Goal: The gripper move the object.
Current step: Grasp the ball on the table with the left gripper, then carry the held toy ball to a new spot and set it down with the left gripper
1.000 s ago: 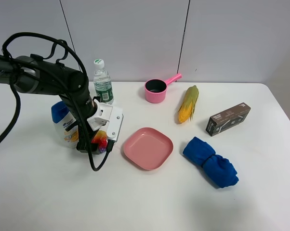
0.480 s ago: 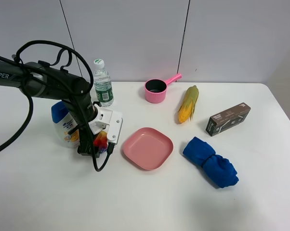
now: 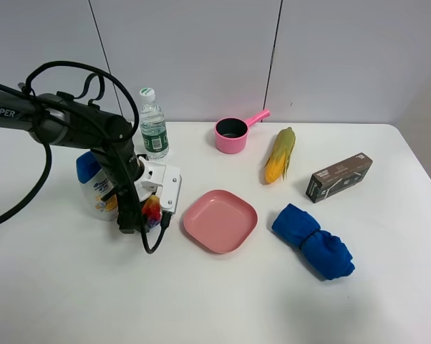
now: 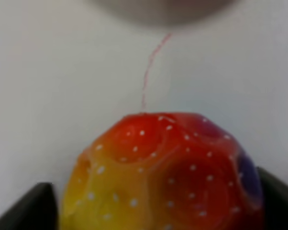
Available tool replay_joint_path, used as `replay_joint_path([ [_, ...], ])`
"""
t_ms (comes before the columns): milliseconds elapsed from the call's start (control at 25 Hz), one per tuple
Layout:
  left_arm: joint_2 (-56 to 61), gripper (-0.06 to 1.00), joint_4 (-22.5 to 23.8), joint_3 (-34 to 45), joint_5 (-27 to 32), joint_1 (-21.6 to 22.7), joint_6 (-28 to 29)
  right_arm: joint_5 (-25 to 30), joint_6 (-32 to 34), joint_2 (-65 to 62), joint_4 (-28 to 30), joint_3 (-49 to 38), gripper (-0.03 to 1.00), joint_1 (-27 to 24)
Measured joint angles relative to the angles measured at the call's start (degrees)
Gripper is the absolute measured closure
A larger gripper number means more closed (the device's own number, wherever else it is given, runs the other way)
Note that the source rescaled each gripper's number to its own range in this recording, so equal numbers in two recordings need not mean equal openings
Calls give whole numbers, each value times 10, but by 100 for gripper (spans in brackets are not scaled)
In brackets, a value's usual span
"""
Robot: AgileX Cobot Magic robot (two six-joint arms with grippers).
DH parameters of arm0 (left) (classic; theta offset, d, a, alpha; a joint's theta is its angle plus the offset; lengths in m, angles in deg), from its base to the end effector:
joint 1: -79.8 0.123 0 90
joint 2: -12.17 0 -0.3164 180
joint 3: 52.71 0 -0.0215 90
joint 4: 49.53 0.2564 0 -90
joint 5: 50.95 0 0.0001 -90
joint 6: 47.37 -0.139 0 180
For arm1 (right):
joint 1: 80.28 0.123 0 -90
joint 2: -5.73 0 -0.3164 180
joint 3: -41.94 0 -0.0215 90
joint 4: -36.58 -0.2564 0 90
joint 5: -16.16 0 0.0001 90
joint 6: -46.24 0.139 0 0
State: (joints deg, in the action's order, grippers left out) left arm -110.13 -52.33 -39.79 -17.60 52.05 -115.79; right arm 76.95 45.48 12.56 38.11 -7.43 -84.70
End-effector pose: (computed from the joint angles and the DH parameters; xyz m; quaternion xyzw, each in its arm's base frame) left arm 0.3456 -0.1860 0.0874 0.7275 0.6786 0.0202 0.0987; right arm 0.0105 -0.0041 0.2580 0.0278 0.8521 -0.0369 0.5214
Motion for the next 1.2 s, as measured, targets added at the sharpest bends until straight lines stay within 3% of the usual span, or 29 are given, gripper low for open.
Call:
replay_joint_path([
  [40, 1, 94, 0, 0, 4, -1, 0, 0, 0, 0, 0, 0, -3, 0],
  [120, 8, 90, -2, 0, 9, -4, 0, 0, 0, 0, 0, 0, -3, 0],
  [360, 76, 90, -3, -4, 15, -6, 5, 0, 0, 0, 0, 0, -3, 0],
  [520, 123, 90, -2, -53, 68, -24, 20, 0, 0, 0, 0, 0, -3, 0],
  [640, 135, 90, -3, -110, 107, -51, 68, 0, 0, 0, 0, 0, -3, 0],
  [720, 135, 90, -4, -146, 113, -70, 121, 0, 0, 0, 0, 0, -3, 0],
  [880, 125, 90, -8, -208, 92, -103, 285, 0, 0, 0, 0, 0, -3, 0],
  [1200, 48, 90, 2, -245, 0, -113, 723, 0, 0, 0, 0, 0, -3, 0],
])
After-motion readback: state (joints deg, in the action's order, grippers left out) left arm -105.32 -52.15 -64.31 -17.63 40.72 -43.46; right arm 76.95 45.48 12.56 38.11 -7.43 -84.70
